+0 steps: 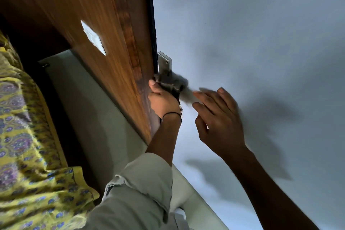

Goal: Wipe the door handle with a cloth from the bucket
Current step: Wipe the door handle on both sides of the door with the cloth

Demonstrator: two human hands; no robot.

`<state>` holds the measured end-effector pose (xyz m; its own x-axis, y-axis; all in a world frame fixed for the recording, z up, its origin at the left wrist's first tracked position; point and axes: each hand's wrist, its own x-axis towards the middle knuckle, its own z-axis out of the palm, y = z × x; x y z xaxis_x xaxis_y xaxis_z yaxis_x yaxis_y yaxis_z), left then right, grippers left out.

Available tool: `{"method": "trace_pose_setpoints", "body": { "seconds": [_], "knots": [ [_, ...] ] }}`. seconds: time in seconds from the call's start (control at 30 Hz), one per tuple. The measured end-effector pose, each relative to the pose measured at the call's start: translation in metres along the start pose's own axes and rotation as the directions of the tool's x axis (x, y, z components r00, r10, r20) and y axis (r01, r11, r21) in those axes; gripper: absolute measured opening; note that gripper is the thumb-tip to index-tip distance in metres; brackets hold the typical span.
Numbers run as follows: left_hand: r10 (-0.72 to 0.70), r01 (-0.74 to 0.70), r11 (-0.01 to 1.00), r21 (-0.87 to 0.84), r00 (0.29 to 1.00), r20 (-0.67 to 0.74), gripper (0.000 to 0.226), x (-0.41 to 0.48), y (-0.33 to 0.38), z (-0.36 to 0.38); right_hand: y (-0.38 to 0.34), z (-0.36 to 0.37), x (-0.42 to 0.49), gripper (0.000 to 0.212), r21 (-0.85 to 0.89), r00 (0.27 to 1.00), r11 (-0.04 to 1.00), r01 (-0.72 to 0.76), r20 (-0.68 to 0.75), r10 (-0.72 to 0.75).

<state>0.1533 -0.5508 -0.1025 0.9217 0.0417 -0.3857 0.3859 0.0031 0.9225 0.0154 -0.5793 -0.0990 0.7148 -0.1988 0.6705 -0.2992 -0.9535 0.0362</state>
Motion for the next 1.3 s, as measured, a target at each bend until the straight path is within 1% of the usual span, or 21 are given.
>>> {"method": "trace_pose_setpoints", "body": {
  "seconds": [0.07, 0.13, 0.2, 0.3, 0.37, 0.43, 0.47, 0.53, 0.57, 0.63, 0.7, 0.73, 0.8, 0.87, 0.97, 1.03, 1.1, 1.17, 1.2, 1.23, 1.3],
  "knots": [
    [-0.017, 0.02, 0.999, -0.05, 0.998, 0.063, 0.062, -0.001, -0.008, -0.005, 0.0, 0.001, 0.0, 0.027, -0.003, 1.0, 1.0, -0.002, -0.002, 0.002],
    [-0.032, 0.055, 0.985, -0.162, 0.99, 0.137, 0.064, -0.01, -0.018, -0.009, 0.0, 0.001, 0.0, 0.034, -0.009, 1.0, 1.0, -0.005, -0.004, 0.005],
    [-0.003, 0.063, 0.968, -0.244, 0.972, 0.237, 0.066, -0.018, -0.031, -0.01, 0.0, 0.001, 0.0, 0.036, -0.017, 1.0, 1.0, -0.002, 0.0, 0.002],
    [-0.058, 0.147, 0.96, -0.239, 0.937, 0.344, 0.059, -0.025, -0.039, -0.014, 0.002, 0.001, -0.001, 0.03, -0.019, 1.0, 1.0, 0.002, 0.005, -0.002],
    [-0.052, 0.151, 0.957, -0.249, 0.93, 0.364, 0.06, -0.02, -0.034, -0.016, 0.002, 0.002, -0.002, 0.032, -0.014, 1.0, 1.0, 0.006, 0.003, -0.006],
    [-0.078, 0.154, 0.966, -0.209, 0.94, 0.333, 0.059, -0.005, -0.018, -0.014, 0.003, 0.002, -0.001, 0.034, -0.009, 1.0, 1.0, 0.01, 0.006, -0.01],
    [-0.113, 0.193, 0.954, -0.229, 0.939, 0.324, 0.055, 0.003, -0.01, -0.014, 0.003, 0.001, -0.001, 0.033, -0.007, 1.0, 1.0, 0.013, 0.01, -0.013],
    [-0.166, 0.313, 0.891, -0.328, 0.899, 0.405, 0.045, 0.027, -0.001, -0.011, 0.003, 0.0, -0.003, 0.032, -0.006, 1.0, 1.0, 0.02, 0.023, -0.02],
    [-0.153, 0.345, 0.865, -0.364, 0.873, 0.463, 0.041, 0.035, 0.001, -0.011, 0.004, 0.0, -0.003, 0.032, -0.008, 0.999, 1.0, 0.023, 0.03, -0.022],
    [-0.136, 0.443, 0.801, -0.403, 0.79, 0.598, 0.034, 0.045, 0.001, -0.013, 0.004, 0.0, -0.004, 0.03, -0.013, 0.999, 1.0, 0.028, 0.043, -0.028],
    [-0.141, 0.565, 0.719, -0.405, 0.689, 0.711, 0.038, 0.057, -0.004, -0.015, 0.005, 0.0, -0.005, 0.028, -0.004, 0.998, 0.999, 0.033, 0.055, -0.033],
    [-0.139, 0.596, 0.694, -0.405, 0.662, 0.737, 0.041, 0.059, -0.004, -0.016, 0.006, 0.0, -0.005, 0.028, -0.001, 0.998, 0.999, 0.035, 0.056, -0.035],
    [-0.138, 0.617, 0.673, -0.407, 0.646, 0.751, 0.041, 0.06, -0.004, -0.017, 0.005, 0.0, -0.006, 0.028, 0.001, 0.998, 0.999, 0.033, 0.052, -0.033],
    [-0.128, 0.605, 0.672, -0.427, 0.662, 0.738, 0.034, 0.057, -0.009, -0.018, 0.004, 0.0, -0.006, 0.029, 0.0, 0.998, 0.999, 0.033, 0.05, -0.033],
    [-0.111, 0.532, 0.719, -0.447, 0.723, 0.682, 0.017, 0.047, -0.012, -0.021, 0.001, 0.001, -0.005, 0.028, -0.011, 0.998, 1.0, 0.025, 0.056, -0.024],
    [-0.103, 0.482, 0.763, -0.431, 0.748, 0.656, 0.022, 0.038, -0.014, -0.024, 0.0, 0.0, -0.004, 0.027, -0.014, 0.998, 1.0, 0.014, 0.068, -0.013],
    [-0.049, 0.371, 0.847, -0.381, 0.768, 0.639, 0.037, 0.029, -0.015, -0.027, 0.0, 0.0, -0.004, 0.027, -0.006, 0.997, 1.0, 0.007, 0.082, -0.007],
    [0.028, 0.272, 0.903, -0.332, 0.733, 0.679, 0.05, 0.023, -0.017, -0.03, 0.0, -0.001, -0.003, 0.03, 0.012, 0.996, 1.0, -0.003, 0.089, 0.002],
    [0.05, 0.249, 0.916, -0.315, 0.708, 0.705, 0.054, 0.02, -0.019, -0.033, 0.0, -0.002, -0.003, 0.031, 0.025, 0.996, 1.0, -0.01, 0.092, 0.008],
    [0.046, 0.247, 0.922, -0.298, 0.694, 0.718, 0.055, 0.02, -0.02, -0.034, 0.0, -0.002, -0.003, 0.031, 0.034, 0.995, 0.999, -0.02, 0.095, 0.017],
    [0.014, 0.262, 0.929, -0.262, 0.682, 0.731, 0.047, 0.02, -0.023, -0.038, 0.0, -0.004, -0.002, 0.028, 0.055, 0.995, 0.998, -0.043, 0.093, 0.037]
  ]
}}
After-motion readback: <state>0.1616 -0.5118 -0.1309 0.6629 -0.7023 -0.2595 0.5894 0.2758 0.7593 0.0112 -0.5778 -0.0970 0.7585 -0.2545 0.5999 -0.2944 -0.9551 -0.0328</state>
